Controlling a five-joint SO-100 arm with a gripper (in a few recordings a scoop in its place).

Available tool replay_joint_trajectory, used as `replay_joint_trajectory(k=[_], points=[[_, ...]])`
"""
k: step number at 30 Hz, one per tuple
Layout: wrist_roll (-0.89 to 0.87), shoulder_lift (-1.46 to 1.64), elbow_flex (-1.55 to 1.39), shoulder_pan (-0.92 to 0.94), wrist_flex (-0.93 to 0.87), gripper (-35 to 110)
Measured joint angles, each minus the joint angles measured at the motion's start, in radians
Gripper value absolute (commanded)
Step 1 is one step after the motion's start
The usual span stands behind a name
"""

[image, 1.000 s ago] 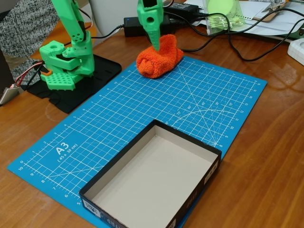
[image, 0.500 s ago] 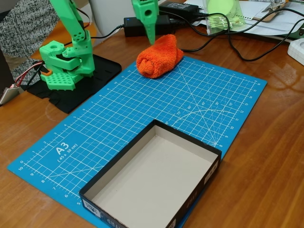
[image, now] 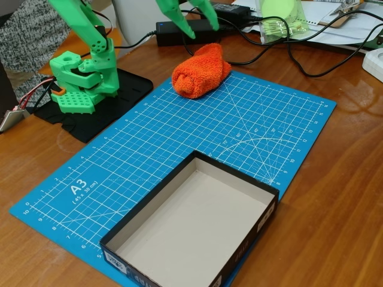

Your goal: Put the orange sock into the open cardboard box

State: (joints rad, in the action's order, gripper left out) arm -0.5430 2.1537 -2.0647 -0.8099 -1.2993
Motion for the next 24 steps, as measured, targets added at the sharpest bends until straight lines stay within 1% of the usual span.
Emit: replay_joint_trajectory(k=[2,5,6,13,16,19,22,24], points=[[-0.115,0.000,-0.058,-0.002,0.012,22],[-0.179,0.002,-0.106,0.025,0.067,23],[-0.187,0.003,-0.133,0.025,0.075,22],[-0.158,-0.003,-0.284,0.049,0.330,14],[-0.167,-0.002,-0.295,0.026,0.344,8],[-0.239,-0.002,-0.295,0.003,0.351,0],[-0.253,0.000,-0.311,-0.015,0.362,0],[-0.298,0.002,-0.351,0.002,0.382,0]])
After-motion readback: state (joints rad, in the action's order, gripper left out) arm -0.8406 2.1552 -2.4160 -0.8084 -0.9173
